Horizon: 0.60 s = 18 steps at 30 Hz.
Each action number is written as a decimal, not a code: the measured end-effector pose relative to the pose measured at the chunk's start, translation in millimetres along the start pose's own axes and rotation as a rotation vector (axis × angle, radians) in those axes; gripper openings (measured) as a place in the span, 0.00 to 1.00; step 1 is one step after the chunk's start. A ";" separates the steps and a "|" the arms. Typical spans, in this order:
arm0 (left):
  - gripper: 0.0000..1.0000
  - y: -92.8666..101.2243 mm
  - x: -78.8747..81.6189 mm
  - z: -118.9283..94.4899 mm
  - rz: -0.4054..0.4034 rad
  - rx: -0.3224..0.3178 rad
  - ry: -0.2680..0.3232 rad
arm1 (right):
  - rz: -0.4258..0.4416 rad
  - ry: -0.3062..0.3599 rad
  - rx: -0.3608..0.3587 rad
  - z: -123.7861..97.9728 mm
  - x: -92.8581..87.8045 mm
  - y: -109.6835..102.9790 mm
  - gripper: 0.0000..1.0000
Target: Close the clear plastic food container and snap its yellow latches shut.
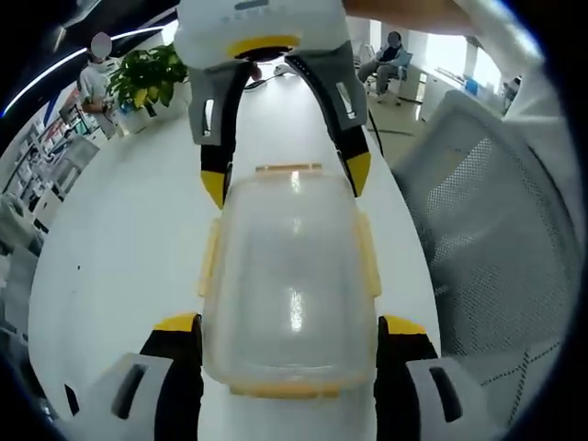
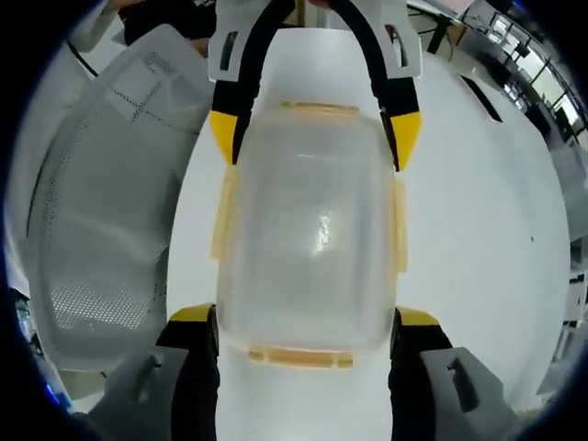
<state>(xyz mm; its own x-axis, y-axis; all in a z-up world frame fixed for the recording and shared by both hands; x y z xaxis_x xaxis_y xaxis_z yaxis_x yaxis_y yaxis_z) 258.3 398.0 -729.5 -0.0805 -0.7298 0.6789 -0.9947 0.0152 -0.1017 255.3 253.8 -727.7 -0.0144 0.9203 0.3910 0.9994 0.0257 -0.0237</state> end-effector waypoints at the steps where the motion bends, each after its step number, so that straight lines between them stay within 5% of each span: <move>1: 0.73 -1.7 -0.1 0.1 0.001 -0.002 -0.001 | 0.001 -0.001 -0.001 -0.1 0.1 1.6 0.73; 18: 0.73 -58.3 -2.7 4.5 0.001 -0.001 -0.018 | -0.012 -0.029 -0.017 -3.2 0.8 58.1 0.72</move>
<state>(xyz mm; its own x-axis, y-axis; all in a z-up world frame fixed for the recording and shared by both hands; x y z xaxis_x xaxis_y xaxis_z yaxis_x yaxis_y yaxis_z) 316.8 395.9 -728.7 -0.0805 -0.7420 0.6655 -0.9947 0.0167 -0.1017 313.5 254.8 -725.8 -0.0272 0.9308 0.3646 0.9995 0.0304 -0.0032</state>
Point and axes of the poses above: the point that each gripper's makers call its tool centre point, and the gripper's own axes: z roughly forward along the fingers, y roughly to its right, x roughly out of its top, the point moved 8 cm from there along -z, roughly backward along the fingers, and after that the axes turned 9 degrees about y, right-handed, at the moved point
